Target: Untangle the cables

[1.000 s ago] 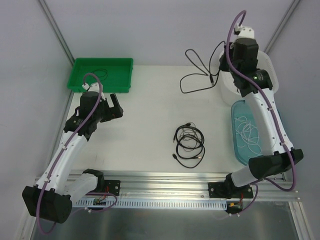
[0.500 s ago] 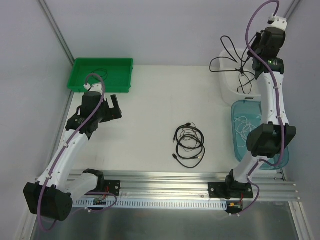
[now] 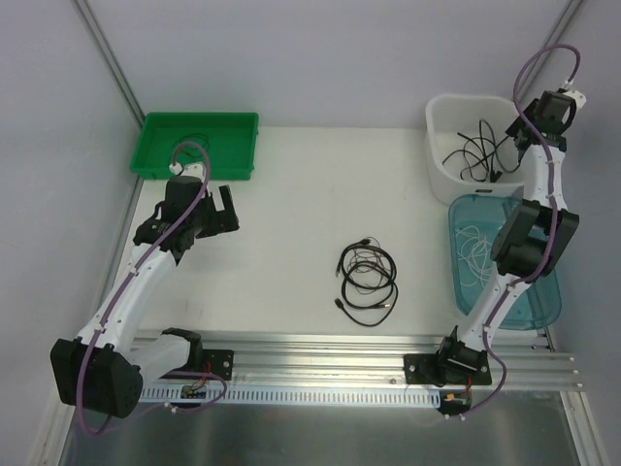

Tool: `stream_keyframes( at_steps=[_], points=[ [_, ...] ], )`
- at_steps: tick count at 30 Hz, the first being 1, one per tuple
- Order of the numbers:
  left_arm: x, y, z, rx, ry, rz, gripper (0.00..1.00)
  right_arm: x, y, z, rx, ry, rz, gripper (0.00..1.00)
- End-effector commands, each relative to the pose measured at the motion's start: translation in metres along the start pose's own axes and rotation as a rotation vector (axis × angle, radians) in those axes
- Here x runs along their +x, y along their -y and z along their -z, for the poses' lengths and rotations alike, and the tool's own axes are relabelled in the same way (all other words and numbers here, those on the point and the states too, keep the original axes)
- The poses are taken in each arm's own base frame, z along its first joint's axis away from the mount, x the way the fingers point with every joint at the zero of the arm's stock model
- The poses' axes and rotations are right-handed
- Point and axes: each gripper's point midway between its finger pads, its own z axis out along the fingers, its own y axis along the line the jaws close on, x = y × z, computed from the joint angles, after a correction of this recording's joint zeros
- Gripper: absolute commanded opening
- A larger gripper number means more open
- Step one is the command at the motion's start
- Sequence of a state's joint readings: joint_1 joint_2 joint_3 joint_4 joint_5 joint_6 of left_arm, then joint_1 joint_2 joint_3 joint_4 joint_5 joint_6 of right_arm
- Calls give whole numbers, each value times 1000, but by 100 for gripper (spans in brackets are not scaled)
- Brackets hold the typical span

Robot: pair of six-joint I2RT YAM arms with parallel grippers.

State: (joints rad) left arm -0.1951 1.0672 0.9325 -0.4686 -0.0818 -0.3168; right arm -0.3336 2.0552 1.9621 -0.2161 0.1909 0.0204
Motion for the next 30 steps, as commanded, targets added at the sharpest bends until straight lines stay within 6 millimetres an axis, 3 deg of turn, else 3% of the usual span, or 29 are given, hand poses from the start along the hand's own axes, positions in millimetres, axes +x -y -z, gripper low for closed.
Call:
stream_keyframes(
  at_steps=[1, 5, 6, 10, 12, 13, 15, 16, 18, 19, 20, 22, 24, 25, 27, 28, 29, 30],
  points=[
    [-2, 3, -1, 23, 0, -14, 99, -3, -17, 5, -52, 17, -23, 59],
    [-3, 6, 1, 36, 2, -11, 99, -12, -33, 22, -123, 19, -21, 77],
    [-4, 7, 1, 41, 5, -10, 99, -22, -38, 33, -146, 32, -18, 79],
    [-5, 11, 5, 67, 9, -6, 99, -26, -64, 68, -211, 30, 31, 82],
    [-4, 14, 5, 83, 5, -2, 99, -11, -69, 81, -219, -12, 47, 82],
    [-3, 18, 6, 105, -1, -3, 99, -12, -81, 101, -250, -14, 57, 82],
    [-2, 24, 8, 138, -9, 6, 99, 2, -92, 120, -274, -44, 75, 82],
    [-2, 26, 9, 147, -12, 6, 99, 18, -104, 139, -303, -74, 96, 82],
    [-2, 29, 11, 166, -14, 10, 99, 41, -116, 159, -338, -125, 105, 82],
    [-1, 31, 12, 178, -16, 10, 99, 74, -127, 171, -364, -190, 132, 82],
    [-2, 32, 13, 184, -14, 10, 99, 81, -126, 186, -374, -211, 132, 82],
    [-1, 33, 15, 193, -13, 9, 99, 123, -139, 214, -417, -317, 164, 82],
    [-2, 34, 16, 199, -8, 5, 99, 172, -141, 240, -451, -431, 213, 82],
    [-2, 35, 17, 203, -10, 6, 99, 201, -132, 252, -450, -498, 232, 82],
    [-3, 36, 18, 210, -6, 9, 99, 238, -134, 279, -494, -564, 296, 81],
    [-3, 36, 19, 214, -6, 9, 99, 253, -130, 288, -492, -593, 318, 81],
    [-2, 38, 19, 223, -9, 8, 99, 279, -118, 298, -489, -648, 357, 80],
    [-2, 39, 20, 228, -9, 8, 99, 293, -121, 316, -529, -670, 396, 79]
  ],
)
